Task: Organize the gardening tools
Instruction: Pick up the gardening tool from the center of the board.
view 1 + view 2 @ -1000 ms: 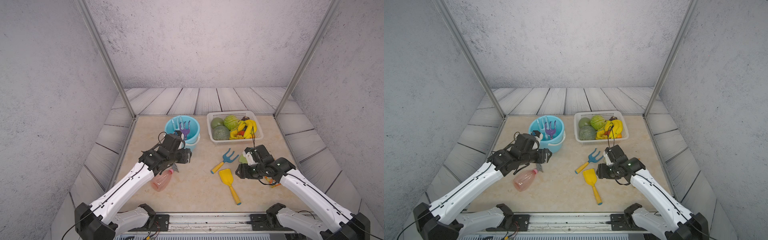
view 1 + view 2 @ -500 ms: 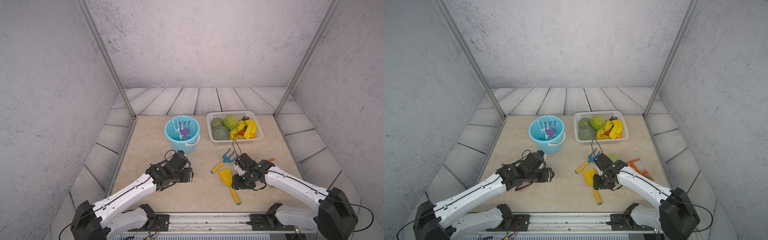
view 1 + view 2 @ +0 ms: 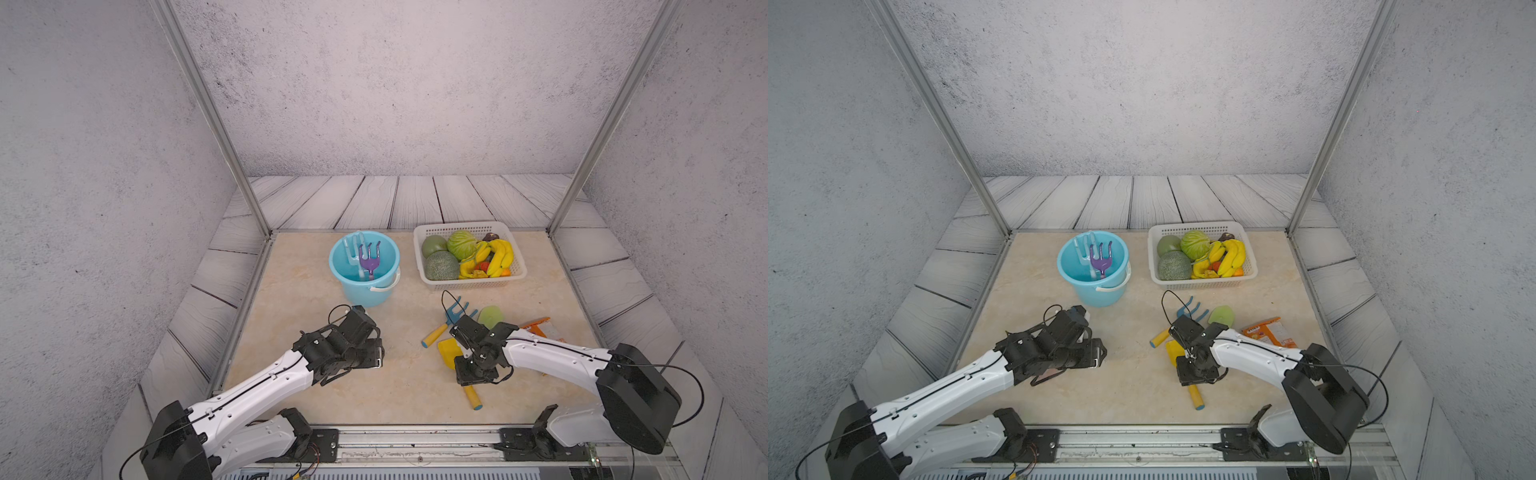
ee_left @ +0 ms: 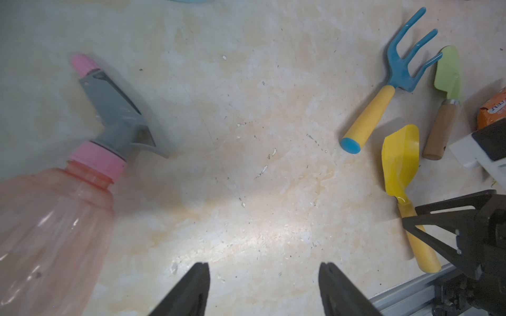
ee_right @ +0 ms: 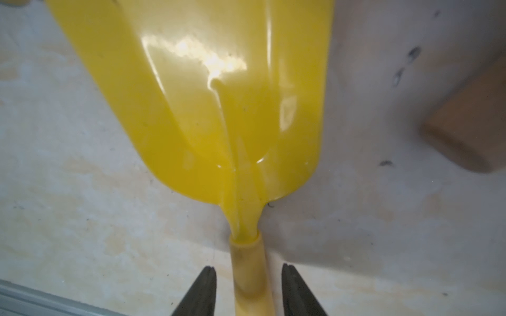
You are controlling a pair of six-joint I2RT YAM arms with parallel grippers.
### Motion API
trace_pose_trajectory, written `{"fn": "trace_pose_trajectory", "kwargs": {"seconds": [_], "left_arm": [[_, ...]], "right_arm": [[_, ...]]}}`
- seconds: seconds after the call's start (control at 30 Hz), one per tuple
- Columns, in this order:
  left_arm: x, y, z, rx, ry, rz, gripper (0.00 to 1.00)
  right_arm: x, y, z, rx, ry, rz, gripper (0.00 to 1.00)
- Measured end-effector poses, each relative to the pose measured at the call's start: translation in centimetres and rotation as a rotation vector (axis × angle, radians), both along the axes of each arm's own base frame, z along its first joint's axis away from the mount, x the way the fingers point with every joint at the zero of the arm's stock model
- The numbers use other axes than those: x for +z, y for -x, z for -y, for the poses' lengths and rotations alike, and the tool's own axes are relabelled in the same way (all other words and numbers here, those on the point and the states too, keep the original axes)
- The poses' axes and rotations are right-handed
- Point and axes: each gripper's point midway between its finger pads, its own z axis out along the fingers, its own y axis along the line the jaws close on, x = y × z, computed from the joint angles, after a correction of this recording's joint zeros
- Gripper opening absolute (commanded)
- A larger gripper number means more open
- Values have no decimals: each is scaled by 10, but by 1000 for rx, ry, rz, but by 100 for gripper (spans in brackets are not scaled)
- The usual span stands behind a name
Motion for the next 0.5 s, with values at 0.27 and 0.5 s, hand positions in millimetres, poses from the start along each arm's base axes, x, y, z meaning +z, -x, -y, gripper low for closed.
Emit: {"fn": "trace_pose_trajectory", "kwargs": {"seconds": [0.27,0.5], "left_arm": [[4,-1,-1,4,8,16,70],[8,-1,-1,5,17,25,70]], "right_arm": [[-8,-3,3,-7,47,9,35],[-8,-5,7,-17,68,28,25]]}}
